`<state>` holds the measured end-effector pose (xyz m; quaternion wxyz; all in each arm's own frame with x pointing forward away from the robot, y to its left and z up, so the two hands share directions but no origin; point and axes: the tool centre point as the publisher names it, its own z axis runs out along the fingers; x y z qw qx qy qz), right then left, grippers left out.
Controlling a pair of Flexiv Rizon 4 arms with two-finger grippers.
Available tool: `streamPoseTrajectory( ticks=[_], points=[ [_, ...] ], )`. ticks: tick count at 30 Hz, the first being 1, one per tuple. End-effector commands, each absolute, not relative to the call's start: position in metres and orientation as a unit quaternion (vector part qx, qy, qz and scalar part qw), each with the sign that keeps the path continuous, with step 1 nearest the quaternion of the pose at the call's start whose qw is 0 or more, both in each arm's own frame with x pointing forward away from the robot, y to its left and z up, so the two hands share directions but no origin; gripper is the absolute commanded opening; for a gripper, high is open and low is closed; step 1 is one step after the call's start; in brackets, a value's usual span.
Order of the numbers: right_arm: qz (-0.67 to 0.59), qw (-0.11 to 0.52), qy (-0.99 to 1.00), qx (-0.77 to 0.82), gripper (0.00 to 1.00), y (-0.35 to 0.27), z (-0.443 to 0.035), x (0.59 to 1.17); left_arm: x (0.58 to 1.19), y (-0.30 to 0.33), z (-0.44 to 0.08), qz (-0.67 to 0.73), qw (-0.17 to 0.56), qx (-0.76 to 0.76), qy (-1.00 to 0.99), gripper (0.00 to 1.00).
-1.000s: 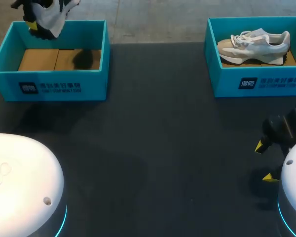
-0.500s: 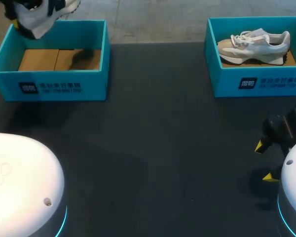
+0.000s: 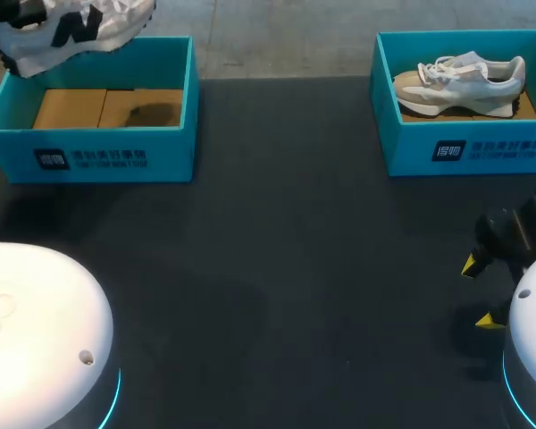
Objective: Take the shoe out of the shoebox, open the shoe tongue, remove and reinsert the insole, then place the shoe into the shoebox
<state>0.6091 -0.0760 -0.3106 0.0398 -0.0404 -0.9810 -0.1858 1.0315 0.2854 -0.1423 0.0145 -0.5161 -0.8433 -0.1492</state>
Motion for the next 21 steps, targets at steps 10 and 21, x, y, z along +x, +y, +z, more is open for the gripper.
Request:
streamPoseTrajectory(
  ticks=[10, 21],
  points=[
    [-0.185, 0.038, -0.981, -0.041, 1.0, -0.076, -0.31, 0.607, 1.015, 0.294, -0.143, -0.15, -0.08, -0.621, -0.766, 0.0],
    [-0.185, 0.038, -0.981, -0.041, 1.0, -0.076, -0.31, 0.607, 1.065, 0.306, -0.154, -0.121, -0.056, -0.662, -0.738, 0.0]
  ],
)
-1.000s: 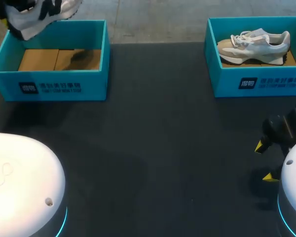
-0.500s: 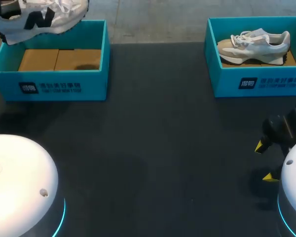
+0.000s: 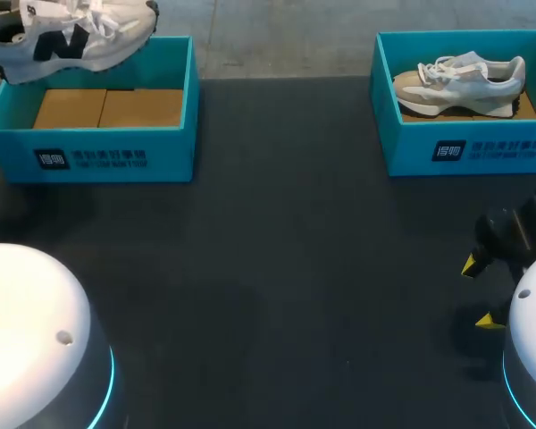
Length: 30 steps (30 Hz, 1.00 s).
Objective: Take the shoe out of the shoebox, open the shoe tongue, remove and reinsert the insole, then place the shoe into the shoebox
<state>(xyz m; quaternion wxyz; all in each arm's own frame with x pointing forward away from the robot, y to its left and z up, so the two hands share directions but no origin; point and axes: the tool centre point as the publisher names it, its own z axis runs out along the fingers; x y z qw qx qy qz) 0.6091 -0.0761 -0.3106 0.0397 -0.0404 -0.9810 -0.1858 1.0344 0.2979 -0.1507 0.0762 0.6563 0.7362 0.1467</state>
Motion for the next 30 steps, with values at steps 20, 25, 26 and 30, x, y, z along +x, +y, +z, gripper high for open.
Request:
streamPoseTrajectory(
  ticks=[20, 25, 26, 30],
  points=[
    [-0.185, 0.038, -0.981, -0.041, 1.0, -0.076, -0.31, 0.607, 1.099, 0.312, -0.198, 0.125, 0.053, 0.716, 0.685, 0.0],
    [-0.185, 0.038, -0.981, -0.041, 1.0, -0.076, -0.31, 0.607, 1.101, 0.31, -0.214, 0.124, 0.044, 0.72, 0.682, 0.0],
    [-0.185, 0.038, -0.981, -0.041, 1.0, -0.076, -0.31, 0.607, 1.102, 0.31, -0.217, 0.124, 0.041, 0.72, 0.682, 0.0],
    [-0.185, 0.038, -0.981, -0.041, 1.0, -0.076, -0.31, 0.607, 1.102, 0.308, -0.226, 0.124, 0.036, 0.721, 0.681, 0.0]
  ],
)
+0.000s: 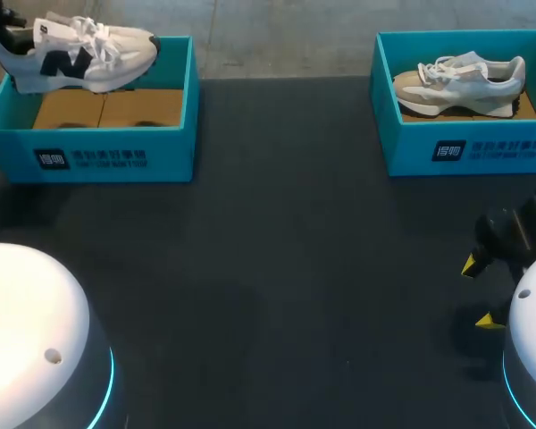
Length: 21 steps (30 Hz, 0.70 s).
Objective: Take the shoe out of the shoebox, open the shoe tongue, remove and reinsert the insole, then place the shoe into the shoebox
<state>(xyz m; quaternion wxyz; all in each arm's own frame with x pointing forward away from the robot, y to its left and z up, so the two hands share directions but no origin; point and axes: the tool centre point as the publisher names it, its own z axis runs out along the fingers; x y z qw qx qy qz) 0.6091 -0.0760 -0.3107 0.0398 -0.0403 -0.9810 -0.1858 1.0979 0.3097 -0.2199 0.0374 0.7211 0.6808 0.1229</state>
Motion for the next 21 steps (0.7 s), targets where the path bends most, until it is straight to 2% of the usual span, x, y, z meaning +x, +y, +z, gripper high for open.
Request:
streamPoseTrajectory(
  ticks=[1, 21],
  points=[
    [-0.185, 0.038, -0.981, -0.041, 1.0, -0.076, -0.31, 0.607, 1.102, 0.308, -0.227, 0.124, 0.035, 0.721, 0.681, 0.0],
    [-0.185, 0.038, -0.981, -0.041, 1.0, -0.076, -0.31, 0.607, 1.112, 0.298, -0.265, 0.142, 0.0, 0.723, 0.677, 0.0]
  ],
)
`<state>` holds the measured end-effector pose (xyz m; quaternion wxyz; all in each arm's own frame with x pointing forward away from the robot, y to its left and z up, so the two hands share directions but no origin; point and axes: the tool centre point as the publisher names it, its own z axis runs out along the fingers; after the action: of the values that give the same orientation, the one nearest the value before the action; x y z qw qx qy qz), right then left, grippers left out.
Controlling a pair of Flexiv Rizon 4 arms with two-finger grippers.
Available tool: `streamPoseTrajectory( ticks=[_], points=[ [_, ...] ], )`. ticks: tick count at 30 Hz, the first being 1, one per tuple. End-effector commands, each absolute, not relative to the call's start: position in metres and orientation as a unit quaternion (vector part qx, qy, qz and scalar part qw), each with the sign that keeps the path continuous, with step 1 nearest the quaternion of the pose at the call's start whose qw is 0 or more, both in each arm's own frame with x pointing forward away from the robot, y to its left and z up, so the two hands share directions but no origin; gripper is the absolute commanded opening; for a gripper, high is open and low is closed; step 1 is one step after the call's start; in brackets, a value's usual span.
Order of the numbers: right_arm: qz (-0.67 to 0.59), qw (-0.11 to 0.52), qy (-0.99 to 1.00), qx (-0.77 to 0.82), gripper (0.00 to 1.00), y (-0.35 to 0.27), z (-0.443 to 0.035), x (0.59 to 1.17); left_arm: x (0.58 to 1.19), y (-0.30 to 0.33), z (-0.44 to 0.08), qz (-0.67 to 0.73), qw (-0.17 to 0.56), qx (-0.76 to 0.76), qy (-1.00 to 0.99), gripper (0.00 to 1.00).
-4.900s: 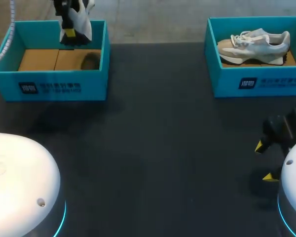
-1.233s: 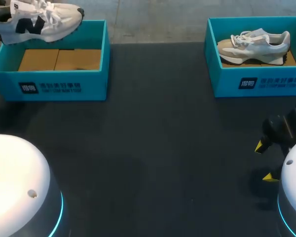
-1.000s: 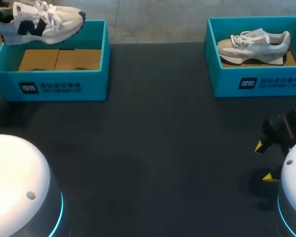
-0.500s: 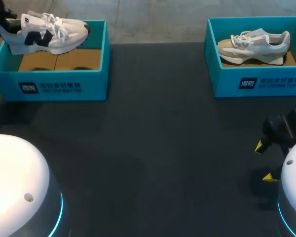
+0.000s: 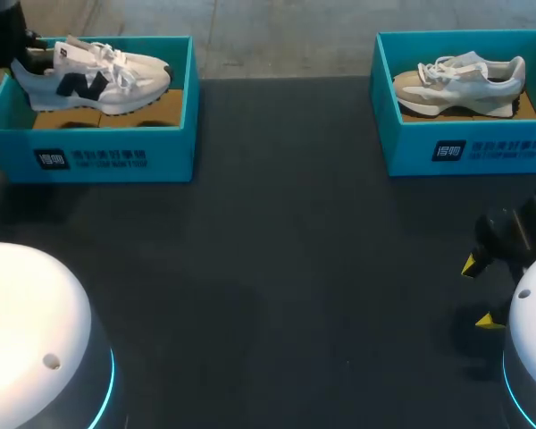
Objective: Take the shoe out of the shoebox, open the shoe tongue, remove and reinsert the insole, then place the shoe into the shoebox
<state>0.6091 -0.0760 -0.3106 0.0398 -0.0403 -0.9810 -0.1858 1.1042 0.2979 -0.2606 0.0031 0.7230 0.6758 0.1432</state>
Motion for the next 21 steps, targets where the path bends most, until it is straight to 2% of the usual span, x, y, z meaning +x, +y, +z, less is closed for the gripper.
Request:
streamPoseTrajectory(
  ticks=[1, 21],
  points=[
    [-0.185, 0.038, -0.981, -0.041, 1.0, -0.076, -0.31, 0.607, 1.113, 0.299, -0.266, 0.142, 0.0, 0.722, 0.677, 0.0],
    [-0.185, 0.038, -0.981, -0.041, 1.0, -0.076, -0.31, 0.607, 1.114, 0.304, -0.294, 0.148, -0.027, 0.732, 0.665, 0.0]
  ],
)
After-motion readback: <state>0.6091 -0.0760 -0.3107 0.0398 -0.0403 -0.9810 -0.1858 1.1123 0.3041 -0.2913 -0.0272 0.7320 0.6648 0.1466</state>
